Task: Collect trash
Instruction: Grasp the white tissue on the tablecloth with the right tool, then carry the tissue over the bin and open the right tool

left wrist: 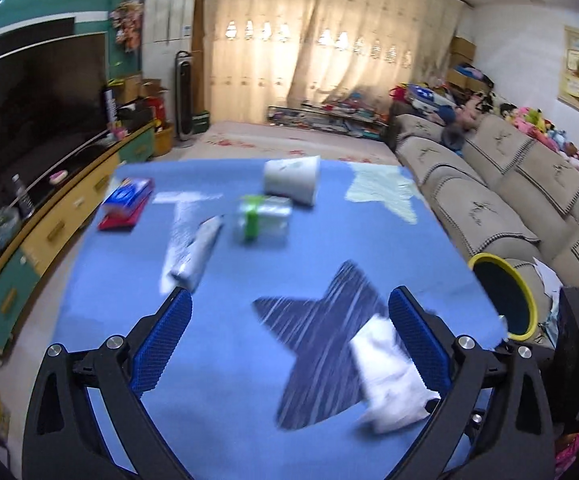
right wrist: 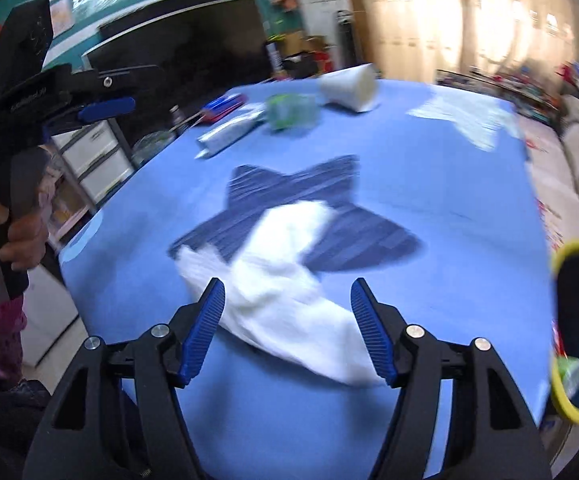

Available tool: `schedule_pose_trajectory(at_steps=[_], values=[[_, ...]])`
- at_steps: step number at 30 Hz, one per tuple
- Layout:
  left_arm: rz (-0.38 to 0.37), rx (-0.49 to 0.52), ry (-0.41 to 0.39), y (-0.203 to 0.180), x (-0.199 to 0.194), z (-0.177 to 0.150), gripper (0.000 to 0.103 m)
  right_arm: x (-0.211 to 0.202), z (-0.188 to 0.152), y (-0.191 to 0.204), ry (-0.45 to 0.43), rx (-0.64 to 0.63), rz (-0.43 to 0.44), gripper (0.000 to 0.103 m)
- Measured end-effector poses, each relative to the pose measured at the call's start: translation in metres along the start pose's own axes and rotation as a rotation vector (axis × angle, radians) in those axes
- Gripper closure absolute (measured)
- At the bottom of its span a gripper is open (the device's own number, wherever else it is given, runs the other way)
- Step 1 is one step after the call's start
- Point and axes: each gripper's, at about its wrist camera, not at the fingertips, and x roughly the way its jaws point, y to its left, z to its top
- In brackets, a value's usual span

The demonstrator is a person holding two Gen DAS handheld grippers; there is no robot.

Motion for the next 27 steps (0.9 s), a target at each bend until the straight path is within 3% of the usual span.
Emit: schedule_pose_trajectory(at_steps=[5, 9, 12, 14, 17, 22, 27], values=[[-0.016, -0.062, 0.002, 0.023, -0.002, -0.023, 0.006, 0.030, 0.005, 0.020, 0.072, -0.057, -0.053, 0.040], [-0.025, -0.095, 0.015, 0.021, 0.006, -0.031, 0.006, 0.035, -0.003, 0.018, 0.087, -0.066, -0.083, 0.041], [-0.028, -0.108, 0.023, 0.020, 0.010, -0.035, 0.006, 0.034, -0.003, 0.023, 0.090, -0.086, -0.079, 0.068], [-0.032, -0.114, 0.027, 0.021, 0.012, -0.037, 0.006, 0.033, -0.001, 0.024, 0.087, -0.097, -0.085, 0.095], [-0.034, -0.114, 0.034, 0.019, 0.014, -0.039, 0.006, 0.026, 0.000, 0.021, 0.081, -0.081, -0.069, 0.095], [-0.036, -0.105, 0.039, 0.014, 0.017, -0.038, 0.006, -0.015, 0.006, -0.001, -0.019, -0.010, -0.089, 0.096], [-0.044, -0.091, 0.055, 0.007, 0.023, -0.038, 0.006, -0.080, 0.003, -0.066, -0.151, 0.147, -0.249, 0.095]])
